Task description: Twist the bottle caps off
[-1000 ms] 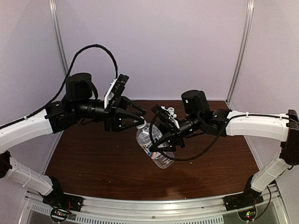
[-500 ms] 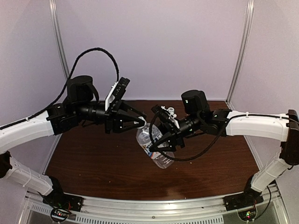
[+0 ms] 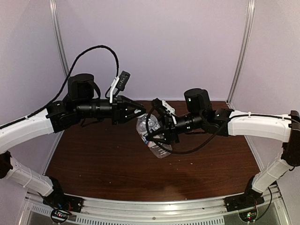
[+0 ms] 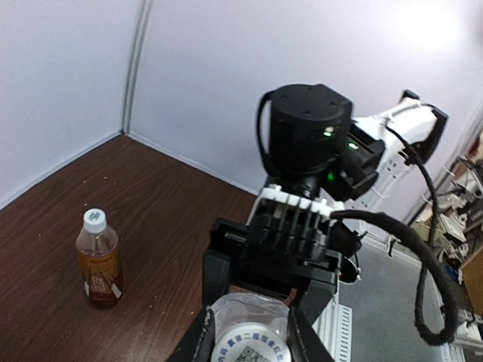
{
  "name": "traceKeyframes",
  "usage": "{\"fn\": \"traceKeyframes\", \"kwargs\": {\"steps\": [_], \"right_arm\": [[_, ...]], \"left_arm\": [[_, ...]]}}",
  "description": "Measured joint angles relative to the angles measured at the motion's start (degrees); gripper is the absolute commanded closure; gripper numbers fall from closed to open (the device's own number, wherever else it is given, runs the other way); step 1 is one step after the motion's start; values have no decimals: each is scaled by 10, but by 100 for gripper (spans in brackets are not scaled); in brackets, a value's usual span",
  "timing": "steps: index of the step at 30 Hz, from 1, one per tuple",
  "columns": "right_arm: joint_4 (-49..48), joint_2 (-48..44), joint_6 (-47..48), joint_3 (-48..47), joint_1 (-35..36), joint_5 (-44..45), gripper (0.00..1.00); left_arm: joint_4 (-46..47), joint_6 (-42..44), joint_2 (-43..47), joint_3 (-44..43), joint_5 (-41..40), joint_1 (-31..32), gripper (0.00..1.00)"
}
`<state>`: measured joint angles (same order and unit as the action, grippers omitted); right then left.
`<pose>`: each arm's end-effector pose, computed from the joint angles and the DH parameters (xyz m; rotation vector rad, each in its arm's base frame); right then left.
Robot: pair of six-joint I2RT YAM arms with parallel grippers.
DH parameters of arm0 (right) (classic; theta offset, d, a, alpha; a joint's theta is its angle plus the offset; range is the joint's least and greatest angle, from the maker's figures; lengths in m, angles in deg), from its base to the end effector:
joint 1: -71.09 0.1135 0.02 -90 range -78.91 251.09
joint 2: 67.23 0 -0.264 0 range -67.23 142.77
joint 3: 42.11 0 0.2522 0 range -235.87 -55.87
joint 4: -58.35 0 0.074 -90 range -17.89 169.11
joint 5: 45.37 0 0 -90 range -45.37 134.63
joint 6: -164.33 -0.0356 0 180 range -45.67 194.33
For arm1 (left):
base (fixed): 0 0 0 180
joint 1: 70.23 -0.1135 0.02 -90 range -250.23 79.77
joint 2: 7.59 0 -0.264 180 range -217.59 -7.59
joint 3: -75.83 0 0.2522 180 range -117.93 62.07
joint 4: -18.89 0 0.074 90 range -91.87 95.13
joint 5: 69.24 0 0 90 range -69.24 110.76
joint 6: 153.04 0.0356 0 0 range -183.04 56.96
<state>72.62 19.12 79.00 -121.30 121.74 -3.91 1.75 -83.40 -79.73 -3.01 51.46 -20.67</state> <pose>0.1976 0.2831 0.3099 -1.4438 1.4566 1.3357 0.1758 -0.2343 0.3752 0.8917 1.7149 -1.3229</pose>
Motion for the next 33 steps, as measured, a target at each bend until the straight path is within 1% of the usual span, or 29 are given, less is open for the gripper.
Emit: {"fn": "traceKeyframes", "kwargs": {"steps": [3,7,11,16,22,24,28,33], "right_arm": [[-13,0,-2,0,0,73,55],[-18,0,-1,0,3,141,55],[-21,0,0,1,4,163,55],[-23,0,3,4,4,164,53],[-26,-12,11,16,3,132,51],[-26,-16,12,18,2,109,51],[-25,-18,14,19,1,55,51],[-21,-18,14,19,0,-22,51]], "left_arm": [[-15,-56,-10,-16,-78,1,97],[-17,-103,-22,-25,-140,4,85],[-17,-119,-27,-28,-162,7,74],[-17,-116,-27,-28,-163,8,56],[-18,-85,-23,-28,-147,6,34],[-20,-66,-14,-27,-135,6,30],[-22,-25,18,-19,-103,6,25],[-23,30,55,-4,-45,6,24]]}}
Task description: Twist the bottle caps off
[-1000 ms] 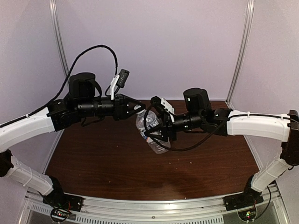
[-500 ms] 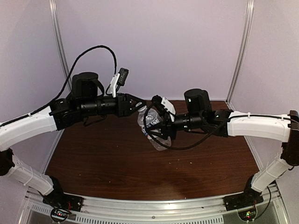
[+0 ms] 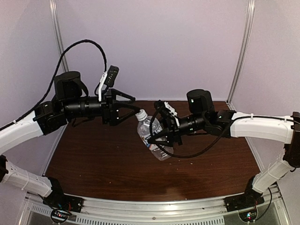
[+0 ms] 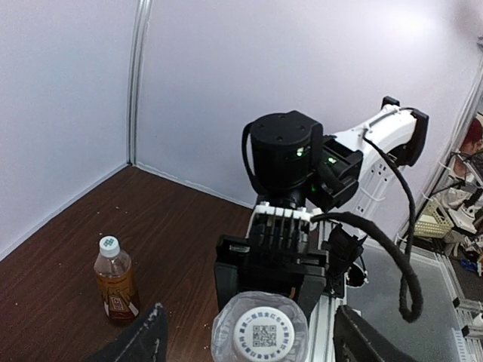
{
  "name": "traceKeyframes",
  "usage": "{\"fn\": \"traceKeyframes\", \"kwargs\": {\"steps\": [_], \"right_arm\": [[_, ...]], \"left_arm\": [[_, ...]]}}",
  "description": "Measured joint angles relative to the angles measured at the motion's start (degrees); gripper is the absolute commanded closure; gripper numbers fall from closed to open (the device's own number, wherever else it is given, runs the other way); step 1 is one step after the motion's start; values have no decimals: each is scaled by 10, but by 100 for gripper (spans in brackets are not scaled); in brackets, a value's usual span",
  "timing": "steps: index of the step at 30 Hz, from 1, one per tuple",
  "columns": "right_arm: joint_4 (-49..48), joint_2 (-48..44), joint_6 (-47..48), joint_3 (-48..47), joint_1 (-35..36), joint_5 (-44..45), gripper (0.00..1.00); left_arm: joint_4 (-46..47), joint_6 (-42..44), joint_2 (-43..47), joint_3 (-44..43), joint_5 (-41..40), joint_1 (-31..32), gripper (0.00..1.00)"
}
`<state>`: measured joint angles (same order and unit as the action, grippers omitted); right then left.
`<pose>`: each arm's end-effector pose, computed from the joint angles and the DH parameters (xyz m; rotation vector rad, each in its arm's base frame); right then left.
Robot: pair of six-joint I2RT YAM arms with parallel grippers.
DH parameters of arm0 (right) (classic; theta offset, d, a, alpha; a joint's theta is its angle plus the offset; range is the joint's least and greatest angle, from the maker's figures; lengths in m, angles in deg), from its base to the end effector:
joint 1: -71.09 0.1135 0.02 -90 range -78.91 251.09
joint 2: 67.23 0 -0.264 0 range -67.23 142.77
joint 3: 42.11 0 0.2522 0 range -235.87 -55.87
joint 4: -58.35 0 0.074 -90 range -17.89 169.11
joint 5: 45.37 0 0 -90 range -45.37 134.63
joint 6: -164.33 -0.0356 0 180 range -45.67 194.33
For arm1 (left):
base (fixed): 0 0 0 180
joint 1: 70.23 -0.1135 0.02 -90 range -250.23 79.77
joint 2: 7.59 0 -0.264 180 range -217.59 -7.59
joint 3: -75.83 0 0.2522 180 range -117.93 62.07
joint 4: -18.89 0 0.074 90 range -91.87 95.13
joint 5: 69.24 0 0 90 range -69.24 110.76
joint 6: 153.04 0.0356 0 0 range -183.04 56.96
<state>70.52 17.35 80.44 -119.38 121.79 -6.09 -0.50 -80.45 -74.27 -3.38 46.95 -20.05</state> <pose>0.1916 0.2776 0.3120 -1.4726 1.3765 1.3508 0.1588 -0.2150 0.3980 0.8677 1.6290 -1.2411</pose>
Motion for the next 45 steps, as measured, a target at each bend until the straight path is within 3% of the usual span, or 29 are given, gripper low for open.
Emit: {"fn": "traceKeyframes", "kwargs": {"steps": [11,24,32,39,45], "right_arm": [[2,18,-13,-14,0,-124,51],[3,29,-18,-18,0,-143,52],[4,30,-18,-19,0,-143,52],[8,30,-16,-22,0,-115,53],[16,27,-10,-28,0,1,53]], "left_arm": [[35,62,6,27,114,-2,31],[74,54,-46,27,180,-2,58],[82,50,-46,28,188,-2,77],[82,45,-46,28,179,-4,83],[68,-3,-45,28,63,-9,87]]}}
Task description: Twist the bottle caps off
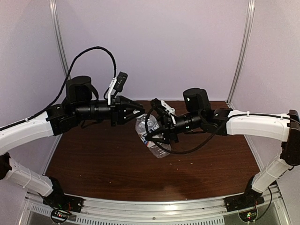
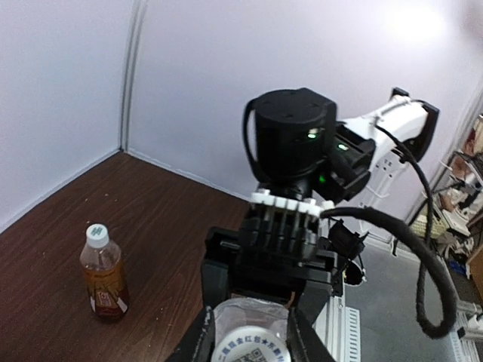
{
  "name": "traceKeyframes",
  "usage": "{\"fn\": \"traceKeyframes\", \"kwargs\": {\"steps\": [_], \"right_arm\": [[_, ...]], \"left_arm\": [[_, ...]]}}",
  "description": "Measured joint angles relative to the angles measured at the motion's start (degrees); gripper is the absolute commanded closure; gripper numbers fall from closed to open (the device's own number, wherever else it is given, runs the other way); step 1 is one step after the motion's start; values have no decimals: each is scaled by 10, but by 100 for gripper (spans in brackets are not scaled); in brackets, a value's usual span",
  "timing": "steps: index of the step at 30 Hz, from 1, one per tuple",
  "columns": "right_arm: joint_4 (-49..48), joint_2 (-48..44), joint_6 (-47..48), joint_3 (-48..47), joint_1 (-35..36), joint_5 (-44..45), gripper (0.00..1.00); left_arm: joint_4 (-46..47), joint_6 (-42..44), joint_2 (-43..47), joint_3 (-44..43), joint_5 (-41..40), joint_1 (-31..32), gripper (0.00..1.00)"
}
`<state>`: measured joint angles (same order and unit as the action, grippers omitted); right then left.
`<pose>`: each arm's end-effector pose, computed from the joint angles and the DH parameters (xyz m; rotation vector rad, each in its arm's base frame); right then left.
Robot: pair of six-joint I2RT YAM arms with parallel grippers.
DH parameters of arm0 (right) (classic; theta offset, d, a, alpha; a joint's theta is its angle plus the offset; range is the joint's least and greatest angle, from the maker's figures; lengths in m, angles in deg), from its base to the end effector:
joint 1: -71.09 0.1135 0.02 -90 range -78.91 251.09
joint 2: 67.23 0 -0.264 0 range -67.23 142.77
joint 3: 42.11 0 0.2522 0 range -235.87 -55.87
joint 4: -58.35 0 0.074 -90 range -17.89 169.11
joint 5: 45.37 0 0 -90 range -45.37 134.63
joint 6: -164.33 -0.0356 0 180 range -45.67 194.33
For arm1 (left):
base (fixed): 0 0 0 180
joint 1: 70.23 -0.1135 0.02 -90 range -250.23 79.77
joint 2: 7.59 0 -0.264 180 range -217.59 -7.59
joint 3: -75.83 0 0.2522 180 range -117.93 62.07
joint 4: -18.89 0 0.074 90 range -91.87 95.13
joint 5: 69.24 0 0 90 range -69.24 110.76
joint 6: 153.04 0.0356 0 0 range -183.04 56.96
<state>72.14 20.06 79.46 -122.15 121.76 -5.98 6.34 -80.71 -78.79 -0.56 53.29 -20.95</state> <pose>0.1992 0.2865 0.3107 -1.4674 1.4226 1.3641 0.1742 -0.2317 0.3729 0.9414 1.6180 -1.3205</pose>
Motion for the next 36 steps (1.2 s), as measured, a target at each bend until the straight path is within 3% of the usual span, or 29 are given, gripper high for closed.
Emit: {"fn": "traceKeyframes", "kwargs": {"steps": [6,11,15,26,36], "right_arm": [[-4,0,1,3,3,136,53],[-10,0,3,11,5,189,53],[-11,0,7,12,5,197,53],[-26,0,12,25,4,167,52],[-28,0,22,31,4,61,51]], "left_arm": [[-13,-110,-12,-3,-150,6,86],[-12,-151,-28,-8,-195,10,81],[-10,-155,-29,-8,-202,11,73],[-14,-101,-25,-7,-187,9,30],[-19,-14,33,5,-113,4,21]]}}
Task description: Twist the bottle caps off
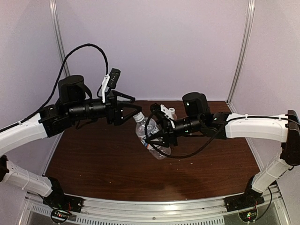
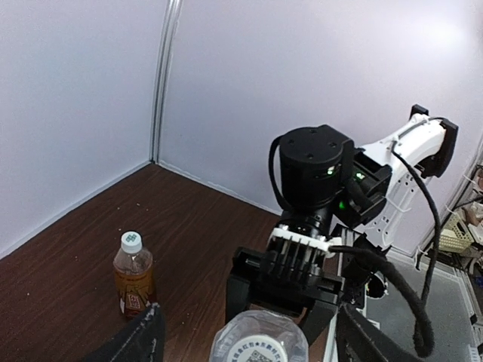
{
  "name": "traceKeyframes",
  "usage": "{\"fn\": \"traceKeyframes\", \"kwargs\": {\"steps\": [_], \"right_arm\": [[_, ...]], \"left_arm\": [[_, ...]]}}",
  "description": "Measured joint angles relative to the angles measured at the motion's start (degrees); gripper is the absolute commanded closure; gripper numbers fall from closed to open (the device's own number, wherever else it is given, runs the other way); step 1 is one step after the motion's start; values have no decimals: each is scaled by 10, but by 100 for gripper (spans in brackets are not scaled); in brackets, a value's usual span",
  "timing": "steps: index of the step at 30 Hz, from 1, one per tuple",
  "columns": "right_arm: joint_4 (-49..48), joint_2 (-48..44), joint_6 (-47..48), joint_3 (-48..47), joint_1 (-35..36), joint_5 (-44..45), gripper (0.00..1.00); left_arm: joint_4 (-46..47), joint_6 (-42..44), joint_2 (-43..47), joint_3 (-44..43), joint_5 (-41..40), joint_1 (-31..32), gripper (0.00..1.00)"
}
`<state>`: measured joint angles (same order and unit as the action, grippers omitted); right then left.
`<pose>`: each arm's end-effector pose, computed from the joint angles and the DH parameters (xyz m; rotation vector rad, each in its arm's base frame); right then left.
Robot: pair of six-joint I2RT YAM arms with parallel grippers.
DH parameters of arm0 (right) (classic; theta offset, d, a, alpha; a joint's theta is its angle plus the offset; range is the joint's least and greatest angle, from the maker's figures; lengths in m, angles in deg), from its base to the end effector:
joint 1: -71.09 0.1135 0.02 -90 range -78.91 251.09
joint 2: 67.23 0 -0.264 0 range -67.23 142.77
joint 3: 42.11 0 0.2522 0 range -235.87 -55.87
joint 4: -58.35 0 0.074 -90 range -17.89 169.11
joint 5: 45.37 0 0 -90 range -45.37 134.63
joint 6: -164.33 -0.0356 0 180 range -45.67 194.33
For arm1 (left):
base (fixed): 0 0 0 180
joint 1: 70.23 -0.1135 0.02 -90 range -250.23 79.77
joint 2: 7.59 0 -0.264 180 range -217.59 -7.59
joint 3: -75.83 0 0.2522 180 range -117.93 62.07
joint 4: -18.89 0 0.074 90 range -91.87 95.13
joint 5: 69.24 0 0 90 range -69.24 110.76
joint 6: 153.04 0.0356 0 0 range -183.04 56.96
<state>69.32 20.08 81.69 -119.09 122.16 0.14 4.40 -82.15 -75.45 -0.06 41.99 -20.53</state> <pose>0.1995 0.2866 0.2959 -1.4364 1.4448 1.2440 0.1692 -0.2194 0.3812 0.7665 1.6589 -1.1883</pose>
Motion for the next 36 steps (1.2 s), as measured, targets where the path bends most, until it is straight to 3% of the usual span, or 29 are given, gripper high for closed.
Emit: {"fn": "traceKeyframes", "kwargs": {"steps": [7,14,23,30,36], "right_arm": [[8,0,-3,-6,0,-82,51],[10,2,-15,-21,0,-134,51],[10,2,-18,-23,0,-153,51],[11,8,-18,-23,0,-155,51],[13,9,-17,-23,0,-157,51]], "left_arm": [[-8,61,20,0,110,-3,22],[-11,86,16,0,161,-3,29],[-11,89,-14,0,195,-3,47],[-6,87,-15,0,204,-3,52],[-5,83,-15,0,204,-3,65]]}}
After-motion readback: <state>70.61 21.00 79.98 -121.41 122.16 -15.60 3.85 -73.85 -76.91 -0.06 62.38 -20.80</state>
